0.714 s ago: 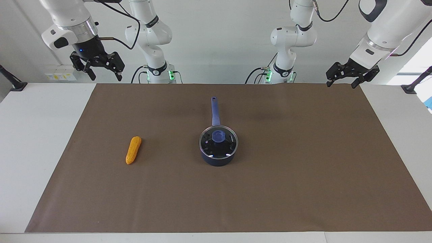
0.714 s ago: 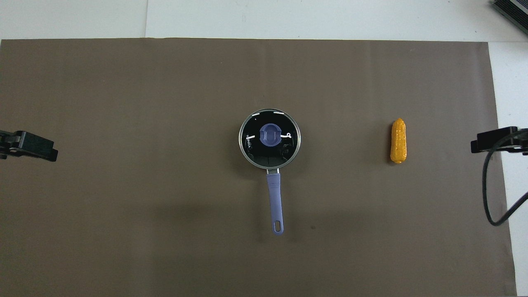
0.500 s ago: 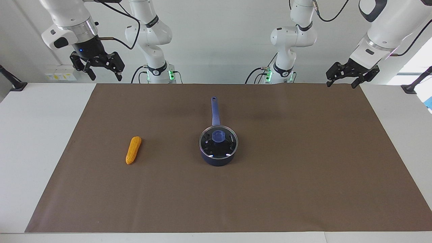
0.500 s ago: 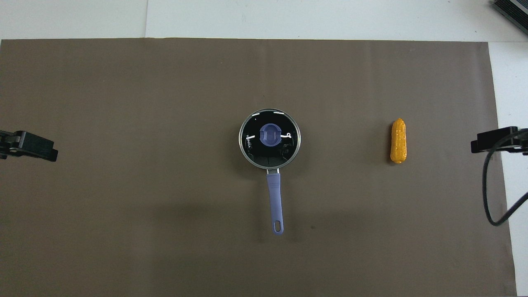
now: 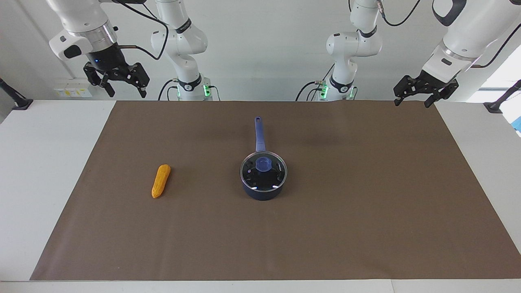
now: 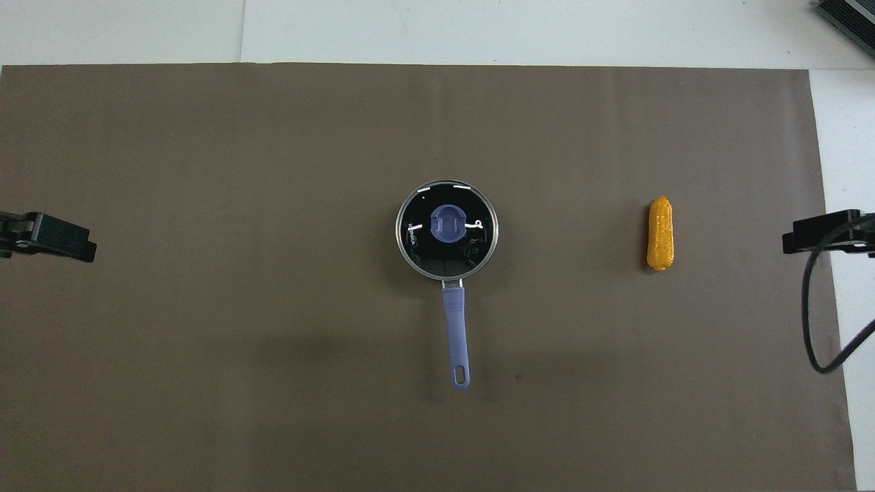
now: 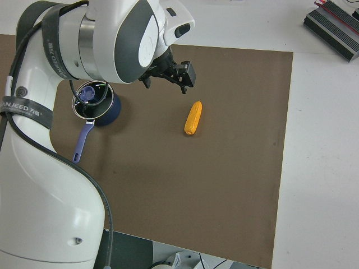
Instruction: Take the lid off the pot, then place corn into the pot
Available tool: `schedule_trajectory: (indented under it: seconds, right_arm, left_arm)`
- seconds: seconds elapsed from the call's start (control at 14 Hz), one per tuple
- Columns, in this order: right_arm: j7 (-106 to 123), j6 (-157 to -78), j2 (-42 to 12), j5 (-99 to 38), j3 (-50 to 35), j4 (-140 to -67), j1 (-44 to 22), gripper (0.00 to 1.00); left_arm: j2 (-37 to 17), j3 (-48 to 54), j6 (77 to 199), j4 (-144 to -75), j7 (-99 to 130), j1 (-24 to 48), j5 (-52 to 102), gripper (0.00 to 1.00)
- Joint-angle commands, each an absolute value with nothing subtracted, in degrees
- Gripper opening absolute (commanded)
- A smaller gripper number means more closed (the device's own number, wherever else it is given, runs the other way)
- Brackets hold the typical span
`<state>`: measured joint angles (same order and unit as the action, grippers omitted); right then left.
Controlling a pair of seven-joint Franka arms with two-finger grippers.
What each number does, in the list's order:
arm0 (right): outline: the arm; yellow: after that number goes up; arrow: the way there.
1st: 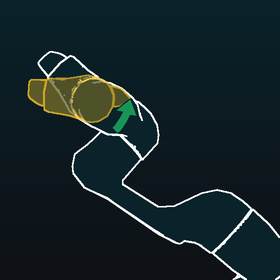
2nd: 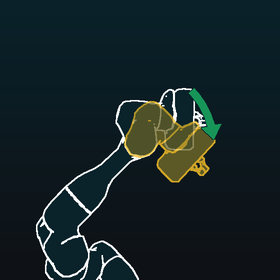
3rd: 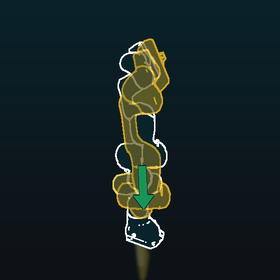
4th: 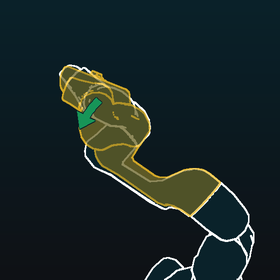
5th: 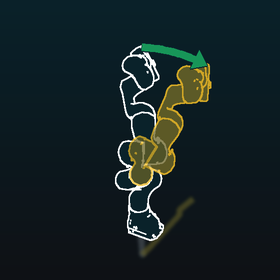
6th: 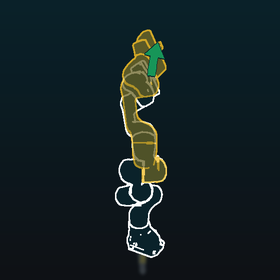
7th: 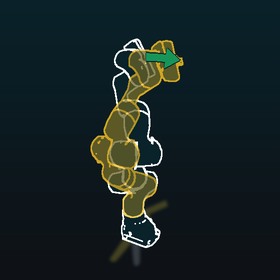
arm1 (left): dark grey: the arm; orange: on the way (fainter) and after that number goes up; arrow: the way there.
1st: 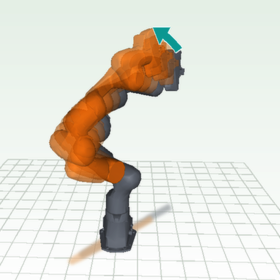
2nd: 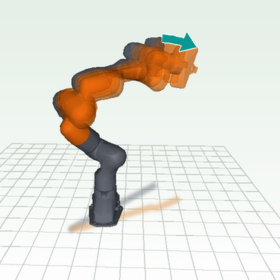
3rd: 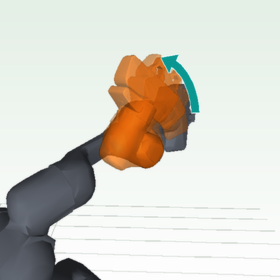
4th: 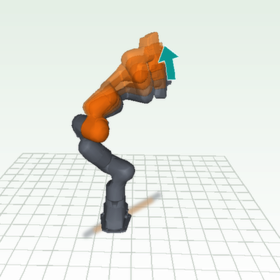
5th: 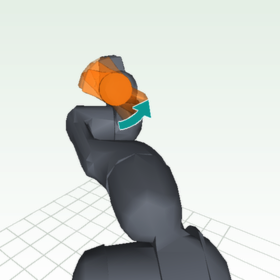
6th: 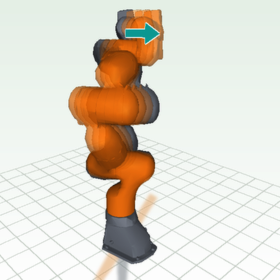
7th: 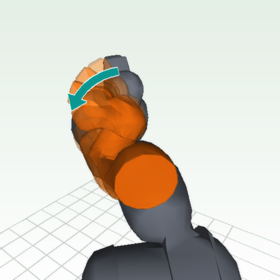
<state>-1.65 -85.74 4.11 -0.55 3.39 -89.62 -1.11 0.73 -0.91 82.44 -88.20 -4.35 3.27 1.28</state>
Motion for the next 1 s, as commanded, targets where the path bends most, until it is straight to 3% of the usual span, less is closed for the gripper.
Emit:
schedule_trajectory:
  seconds: [0.0, 0.93]
  right_arm:
    - [-0.18, -86.92, 5.54, -0.35, 3.08, -91.58, -0.35, 1.0]
    - [-0.18, -86.92, 5.62, -0.44, 3.08, -91.85, -0.35, 1.0]
  left_arm:
    - [1.41, -0.62, 83.23, -88.59, -5.1, 2.81, 1.23, 1.0]
    - [2.55, -0.62, 83.23, -90.35, -5.01, 2.81, 1.23, 1.0]
